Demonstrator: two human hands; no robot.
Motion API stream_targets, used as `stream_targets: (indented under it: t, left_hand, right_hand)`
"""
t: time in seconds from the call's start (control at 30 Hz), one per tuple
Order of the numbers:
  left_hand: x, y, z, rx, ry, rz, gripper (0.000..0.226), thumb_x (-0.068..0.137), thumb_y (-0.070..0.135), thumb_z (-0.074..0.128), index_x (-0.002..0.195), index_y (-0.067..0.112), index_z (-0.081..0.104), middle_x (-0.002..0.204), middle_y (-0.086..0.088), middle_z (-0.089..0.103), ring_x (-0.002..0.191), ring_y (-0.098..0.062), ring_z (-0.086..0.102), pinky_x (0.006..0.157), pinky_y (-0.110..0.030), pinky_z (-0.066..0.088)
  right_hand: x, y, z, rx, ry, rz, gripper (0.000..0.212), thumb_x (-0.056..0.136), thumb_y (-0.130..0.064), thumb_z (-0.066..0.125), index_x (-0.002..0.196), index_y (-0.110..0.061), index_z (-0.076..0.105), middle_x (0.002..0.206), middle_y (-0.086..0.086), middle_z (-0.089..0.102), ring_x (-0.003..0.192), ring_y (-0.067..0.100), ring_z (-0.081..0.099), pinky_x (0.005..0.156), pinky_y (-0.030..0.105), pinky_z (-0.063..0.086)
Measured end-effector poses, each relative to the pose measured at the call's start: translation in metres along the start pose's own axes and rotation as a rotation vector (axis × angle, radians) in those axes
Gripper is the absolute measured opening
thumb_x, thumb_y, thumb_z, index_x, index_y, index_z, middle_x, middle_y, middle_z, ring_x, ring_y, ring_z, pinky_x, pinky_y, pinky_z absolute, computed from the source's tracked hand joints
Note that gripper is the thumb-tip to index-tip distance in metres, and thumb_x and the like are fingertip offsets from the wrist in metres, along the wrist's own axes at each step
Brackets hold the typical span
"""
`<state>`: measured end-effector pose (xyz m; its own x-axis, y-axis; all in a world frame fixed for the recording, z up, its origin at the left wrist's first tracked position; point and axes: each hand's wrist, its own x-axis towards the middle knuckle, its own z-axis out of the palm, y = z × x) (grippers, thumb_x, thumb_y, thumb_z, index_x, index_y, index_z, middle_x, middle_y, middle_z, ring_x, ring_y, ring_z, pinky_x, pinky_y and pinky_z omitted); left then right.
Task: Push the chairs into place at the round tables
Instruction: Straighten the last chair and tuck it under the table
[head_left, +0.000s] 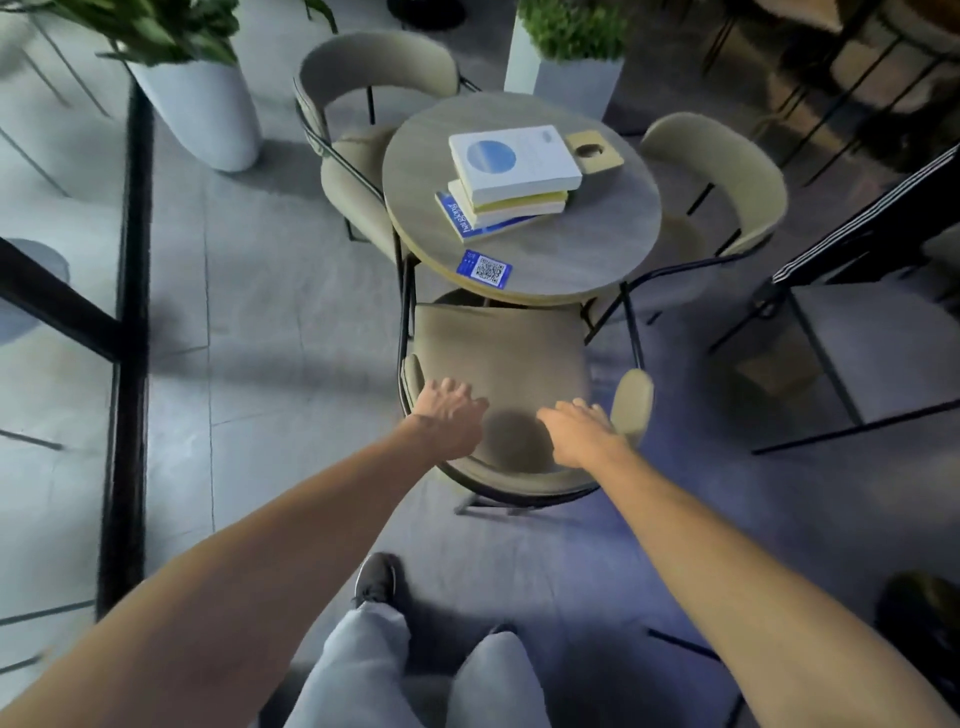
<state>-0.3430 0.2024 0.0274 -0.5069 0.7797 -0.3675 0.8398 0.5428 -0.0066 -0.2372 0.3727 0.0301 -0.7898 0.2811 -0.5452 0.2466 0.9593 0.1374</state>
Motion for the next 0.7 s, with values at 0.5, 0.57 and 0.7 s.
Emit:
stream_targets:
  t: [0.5,0.57,0.7]
  left_hand:
    - [-0.031,0.087,0.067,-0.015,-0.022,-0.198,0.046,0.087,0.017,0.057,0.132,0.02,0.048,0.124,-0.009,0.049,0.115,-0.028,0.049,0.094,-0.034,0.042]
    - [-0.027,0.086,0.073,-0.023,0.011,-0.201,0.047,0.088,0.012,0.057,0.133,0.019,0.047,0.124,-0.01,0.046,0.113,-0.028,0.048,0.093,-0.035,0.043]
    - [-0.019,0.082,0.085,0.006,0.05,-0.207,0.037,0.092,0.011,0.054,0.128,0.022,0.055,0.126,-0.01,0.042,0.116,-0.028,0.043,0.092,-0.036,0.045]
  right_hand:
    - [-0.026,0.037,0.106,-0.102,0.045,-0.176,0.043,0.086,-0.007,0.055,0.128,-0.017,0.048,0.124,0.008,0.057,0.118,0.031,0.05,0.097,0.044,0.039]
    - [-0.021,0.039,0.111,-0.085,0.036,-0.184,0.042,0.086,-0.007,0.054,0.127,-0.017,0.048,0.124,0.007,0.058,0.118,0.031,0.05,0.097,0.043,0.038]
    - [-0.009,0.048,0.128,-0.074,0.042,-0.183,0.048,0.085,-0.001,0.052,0.127,-0.022,0.047,0.122,0.004,0.061,0.117,0.03,0.051,0.101,0.043,0.035]
